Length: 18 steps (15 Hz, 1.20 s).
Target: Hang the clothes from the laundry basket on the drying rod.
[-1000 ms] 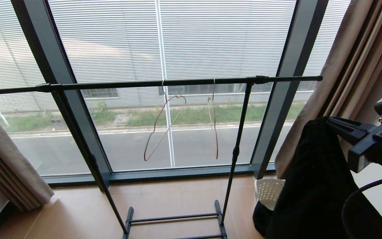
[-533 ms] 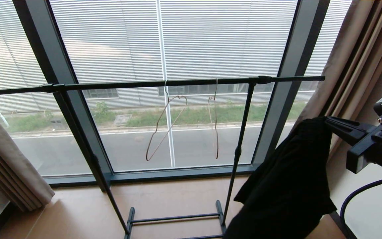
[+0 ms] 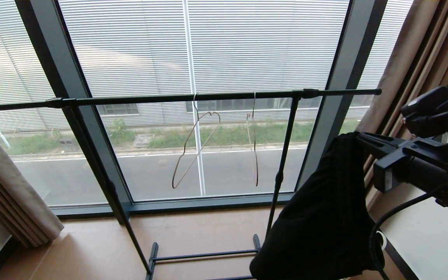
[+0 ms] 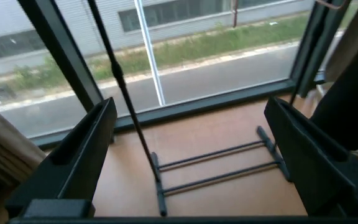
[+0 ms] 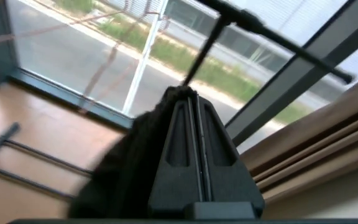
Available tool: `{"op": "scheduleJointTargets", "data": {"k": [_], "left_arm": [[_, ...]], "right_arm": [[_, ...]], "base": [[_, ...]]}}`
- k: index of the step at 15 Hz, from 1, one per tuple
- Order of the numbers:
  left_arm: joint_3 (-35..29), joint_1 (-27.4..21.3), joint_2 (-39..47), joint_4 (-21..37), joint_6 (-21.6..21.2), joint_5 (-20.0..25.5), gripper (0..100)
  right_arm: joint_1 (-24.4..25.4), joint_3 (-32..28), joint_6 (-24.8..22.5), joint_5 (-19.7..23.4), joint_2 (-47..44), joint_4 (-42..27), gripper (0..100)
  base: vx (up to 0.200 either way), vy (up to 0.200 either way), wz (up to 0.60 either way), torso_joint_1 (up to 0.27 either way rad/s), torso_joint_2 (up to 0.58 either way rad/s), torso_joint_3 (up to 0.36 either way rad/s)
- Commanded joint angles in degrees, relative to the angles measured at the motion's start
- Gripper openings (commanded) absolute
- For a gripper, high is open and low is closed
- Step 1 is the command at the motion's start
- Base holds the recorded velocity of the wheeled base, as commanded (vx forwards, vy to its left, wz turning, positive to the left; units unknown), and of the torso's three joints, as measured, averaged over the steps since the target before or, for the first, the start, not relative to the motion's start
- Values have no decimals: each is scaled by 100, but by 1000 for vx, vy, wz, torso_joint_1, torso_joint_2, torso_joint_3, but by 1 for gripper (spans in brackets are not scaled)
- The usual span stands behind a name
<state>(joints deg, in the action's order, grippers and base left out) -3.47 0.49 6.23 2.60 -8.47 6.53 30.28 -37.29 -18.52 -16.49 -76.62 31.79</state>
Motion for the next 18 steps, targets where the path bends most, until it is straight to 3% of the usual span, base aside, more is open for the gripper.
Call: {"op": "scheduleJointTargets", "data": {"k": [1, 4, 6, 7, 8, 9, 11, 15, 18], "left_arm": [[-883, -14, 1908, -31, 478, 217, 100], [-1349, -233, 3385, -365, 715, 199, 100], [-1551, -602, 4378, -805, 733, -284, 100], [-1674, -1156, 4923, -1112, 803, -741, 100], [-1718, -1420, 5134, -1235, 909, -882, 100], [-1920, -2167, 5696, -1437, 1339, -1154, 100], [-2254, -2879, 6268, -1473, 1814, -1348, 100], [-2931, -3643, 7067, -1587, 2007, -1321, 100], [-3247, -4153, 7850, -2220, 2087, -1304, 100]], "right_arm": [[549, -516, 366, -302, -512, -402, 0], [795, -1395, 1289, -460, -881, -1351, 0], [830, -1746, 1500, -539, -1075, -1676, 0], [839, -1878, 1483, -530, -1171, -1738, 0], [848, -1984, 1465, -522, -1242, -1791, 0], [1006, -2291, 1474, -530, -1532, -1826, 0], [1138, -2494, 1606, -601, -1892, -1782, 0], [1375, -3038, 2203, -1356, -2384, -1835, 0], [1674, -3399, 2520, -2033, -2621, -1835, 0]], "base": [[0, 0, 0, 0, 0, 0], [0, 0, 0, 0, 0, 0], [0, 0, 0, 0, 0, 0], [0, 0, 0, 0, 0, 0], [0, 0, 0, 0, 0, 0], [0, 0, 0, 0, 0, 0], [0, 0, 0, 0, 0, 0], [0, 0, 0, 0, 0, 0], [0, 0, 0, 0, 0, 0]]}}
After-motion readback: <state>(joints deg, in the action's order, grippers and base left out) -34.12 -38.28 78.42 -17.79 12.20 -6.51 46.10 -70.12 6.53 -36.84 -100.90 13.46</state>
